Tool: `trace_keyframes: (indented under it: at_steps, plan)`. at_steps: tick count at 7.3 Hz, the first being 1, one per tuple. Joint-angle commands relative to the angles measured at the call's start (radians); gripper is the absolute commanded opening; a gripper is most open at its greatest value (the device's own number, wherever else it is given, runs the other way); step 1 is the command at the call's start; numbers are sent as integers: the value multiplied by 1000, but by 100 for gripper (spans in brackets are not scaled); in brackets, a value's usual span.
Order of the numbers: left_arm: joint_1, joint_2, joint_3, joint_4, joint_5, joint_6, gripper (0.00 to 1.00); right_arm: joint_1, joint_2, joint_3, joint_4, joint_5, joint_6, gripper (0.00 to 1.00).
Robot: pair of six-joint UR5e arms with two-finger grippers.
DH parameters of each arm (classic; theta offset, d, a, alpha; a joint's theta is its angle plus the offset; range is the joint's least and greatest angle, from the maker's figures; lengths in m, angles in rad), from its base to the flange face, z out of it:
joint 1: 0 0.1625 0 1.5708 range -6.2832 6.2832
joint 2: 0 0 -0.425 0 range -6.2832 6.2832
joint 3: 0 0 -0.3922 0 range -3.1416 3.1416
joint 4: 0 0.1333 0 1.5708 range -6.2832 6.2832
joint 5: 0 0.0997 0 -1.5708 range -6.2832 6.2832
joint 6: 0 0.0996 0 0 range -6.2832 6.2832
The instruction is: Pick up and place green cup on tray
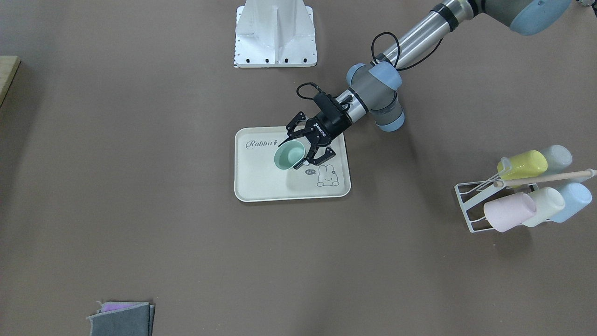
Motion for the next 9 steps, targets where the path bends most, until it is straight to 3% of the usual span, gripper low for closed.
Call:
trace_keyframes:
  at_steps: [1, 4, 7, 9]
  plan:
    - [0, 20, -10, -6, 0, 49, 99, 0, -4, 0, 0, 3, 2, 100]
    - [0, 40, -33, -7, 0, 55, 99, 0, -1, 2, 1, 4, 2, 100]
    - [0, 52, -123, 31, 1, 55, 99, 0, -1, 2, 1, 4, 2, 100]
    - [-37, 57, -217, 220, 0, 55, 99, 0, -3, 2, 0, 4, 0, 100]
